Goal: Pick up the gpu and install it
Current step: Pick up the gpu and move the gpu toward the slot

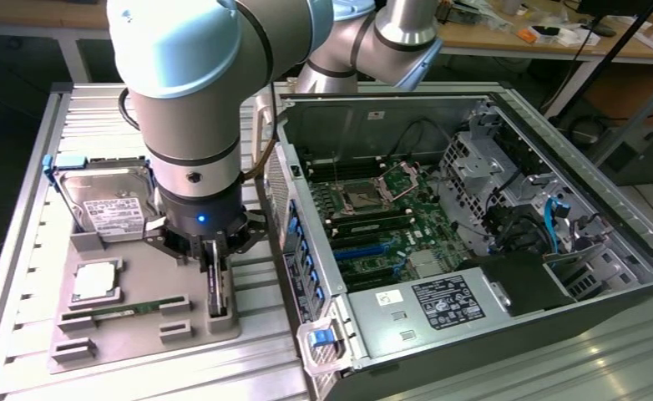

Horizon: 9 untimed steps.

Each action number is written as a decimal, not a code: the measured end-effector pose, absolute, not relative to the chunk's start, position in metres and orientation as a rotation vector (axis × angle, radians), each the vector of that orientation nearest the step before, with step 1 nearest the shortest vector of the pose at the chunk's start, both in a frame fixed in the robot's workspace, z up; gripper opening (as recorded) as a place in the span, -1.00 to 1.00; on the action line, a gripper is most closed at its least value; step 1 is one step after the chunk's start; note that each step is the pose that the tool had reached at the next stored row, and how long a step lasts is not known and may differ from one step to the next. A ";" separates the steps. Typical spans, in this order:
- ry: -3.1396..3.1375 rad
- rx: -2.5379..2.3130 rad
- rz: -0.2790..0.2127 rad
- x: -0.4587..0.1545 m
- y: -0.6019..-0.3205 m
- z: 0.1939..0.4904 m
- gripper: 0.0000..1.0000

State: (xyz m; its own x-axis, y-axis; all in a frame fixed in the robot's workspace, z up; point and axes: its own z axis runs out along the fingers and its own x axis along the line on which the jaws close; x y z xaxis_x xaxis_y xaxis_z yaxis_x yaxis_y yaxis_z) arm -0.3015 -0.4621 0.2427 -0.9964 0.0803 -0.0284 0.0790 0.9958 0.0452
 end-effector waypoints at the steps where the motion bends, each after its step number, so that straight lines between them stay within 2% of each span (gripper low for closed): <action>1: 3.108 0.124 0.069 -0.301 -0.462 0.243 -0.46; 9: 3.108 0.124 0.068 -0.302 -0.462 0.245 -0.46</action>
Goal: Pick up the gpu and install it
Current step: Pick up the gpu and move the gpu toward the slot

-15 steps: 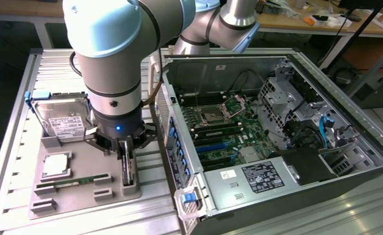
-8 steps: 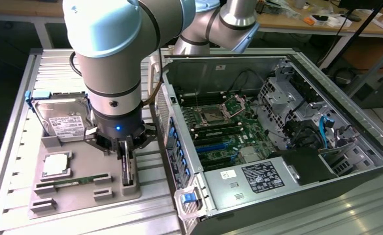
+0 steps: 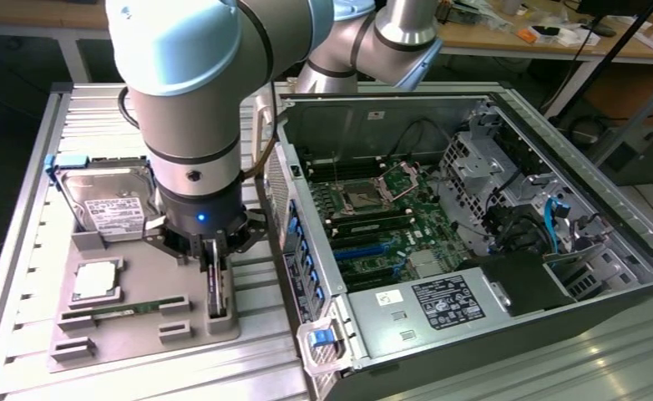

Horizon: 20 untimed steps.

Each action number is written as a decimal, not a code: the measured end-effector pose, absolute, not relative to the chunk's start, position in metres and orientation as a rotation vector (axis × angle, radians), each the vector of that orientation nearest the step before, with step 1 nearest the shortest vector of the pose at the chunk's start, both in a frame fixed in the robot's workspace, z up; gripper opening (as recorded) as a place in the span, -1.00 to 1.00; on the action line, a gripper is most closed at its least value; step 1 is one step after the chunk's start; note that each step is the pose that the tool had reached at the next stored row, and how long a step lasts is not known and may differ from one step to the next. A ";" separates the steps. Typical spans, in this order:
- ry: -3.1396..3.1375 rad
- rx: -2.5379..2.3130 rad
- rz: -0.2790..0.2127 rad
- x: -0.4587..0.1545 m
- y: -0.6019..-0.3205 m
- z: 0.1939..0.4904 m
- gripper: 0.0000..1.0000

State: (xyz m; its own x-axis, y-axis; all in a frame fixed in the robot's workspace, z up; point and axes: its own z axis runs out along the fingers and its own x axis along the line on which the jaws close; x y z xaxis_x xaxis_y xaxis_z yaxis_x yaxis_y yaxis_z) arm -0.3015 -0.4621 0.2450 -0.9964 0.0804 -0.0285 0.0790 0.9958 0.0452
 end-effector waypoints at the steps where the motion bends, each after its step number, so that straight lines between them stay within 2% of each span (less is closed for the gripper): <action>1: 3.108 0.124 0.068 -0.302 -0.462 0.245 -0.46; 20: 3.108 0.124 0.068 -0.302 -0.462 0.256 -0.46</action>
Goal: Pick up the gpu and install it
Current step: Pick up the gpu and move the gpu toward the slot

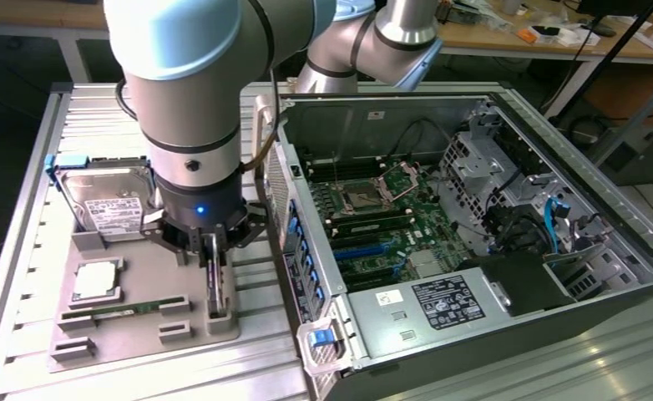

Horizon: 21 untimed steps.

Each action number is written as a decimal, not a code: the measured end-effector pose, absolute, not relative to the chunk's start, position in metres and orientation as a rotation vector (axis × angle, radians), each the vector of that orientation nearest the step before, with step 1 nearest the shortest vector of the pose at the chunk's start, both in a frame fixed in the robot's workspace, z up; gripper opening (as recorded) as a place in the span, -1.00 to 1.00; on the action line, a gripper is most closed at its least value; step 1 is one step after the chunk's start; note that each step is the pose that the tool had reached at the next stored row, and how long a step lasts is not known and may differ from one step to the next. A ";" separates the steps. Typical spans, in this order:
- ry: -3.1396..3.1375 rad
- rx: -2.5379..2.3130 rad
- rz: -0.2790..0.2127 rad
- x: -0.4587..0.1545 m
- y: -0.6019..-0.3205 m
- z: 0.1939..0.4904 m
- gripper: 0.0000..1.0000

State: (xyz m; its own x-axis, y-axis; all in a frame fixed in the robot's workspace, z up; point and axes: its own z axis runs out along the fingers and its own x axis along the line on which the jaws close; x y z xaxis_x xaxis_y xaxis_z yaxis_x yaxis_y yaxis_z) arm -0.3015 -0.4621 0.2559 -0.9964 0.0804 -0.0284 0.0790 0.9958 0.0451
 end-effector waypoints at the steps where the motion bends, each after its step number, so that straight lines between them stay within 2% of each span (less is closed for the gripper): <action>1: 3.108 0.124 0.069 -0.302 -0.462 0.257 -0.46; 21: 3.108 0.124 0.069 -0.302 -0.462 0.267 -0.46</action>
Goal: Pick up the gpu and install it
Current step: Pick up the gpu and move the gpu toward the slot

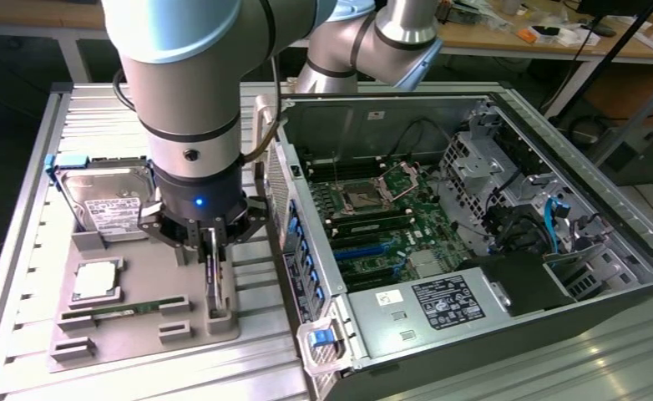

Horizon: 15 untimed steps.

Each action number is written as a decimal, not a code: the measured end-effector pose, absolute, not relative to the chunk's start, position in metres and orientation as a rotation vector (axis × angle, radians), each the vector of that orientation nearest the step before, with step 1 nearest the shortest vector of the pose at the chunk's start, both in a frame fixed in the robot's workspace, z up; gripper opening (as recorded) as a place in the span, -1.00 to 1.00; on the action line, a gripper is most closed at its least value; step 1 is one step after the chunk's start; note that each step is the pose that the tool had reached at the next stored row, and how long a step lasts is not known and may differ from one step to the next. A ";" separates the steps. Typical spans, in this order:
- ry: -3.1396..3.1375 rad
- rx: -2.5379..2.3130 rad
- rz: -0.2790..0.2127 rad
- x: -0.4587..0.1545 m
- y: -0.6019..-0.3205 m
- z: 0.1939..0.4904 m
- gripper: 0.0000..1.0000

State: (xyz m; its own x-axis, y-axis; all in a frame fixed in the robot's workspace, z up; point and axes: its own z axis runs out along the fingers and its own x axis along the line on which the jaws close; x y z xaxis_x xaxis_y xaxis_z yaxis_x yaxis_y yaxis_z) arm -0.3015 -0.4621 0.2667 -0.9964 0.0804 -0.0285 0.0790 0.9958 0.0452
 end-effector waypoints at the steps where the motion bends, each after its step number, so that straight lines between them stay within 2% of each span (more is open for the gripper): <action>1: 3.108 0.124 0.069 -0.302 -0.462 0.267 -0.46; 15: 3.108 0.124 0.069 -0.302 -0.462 0.274 -0.46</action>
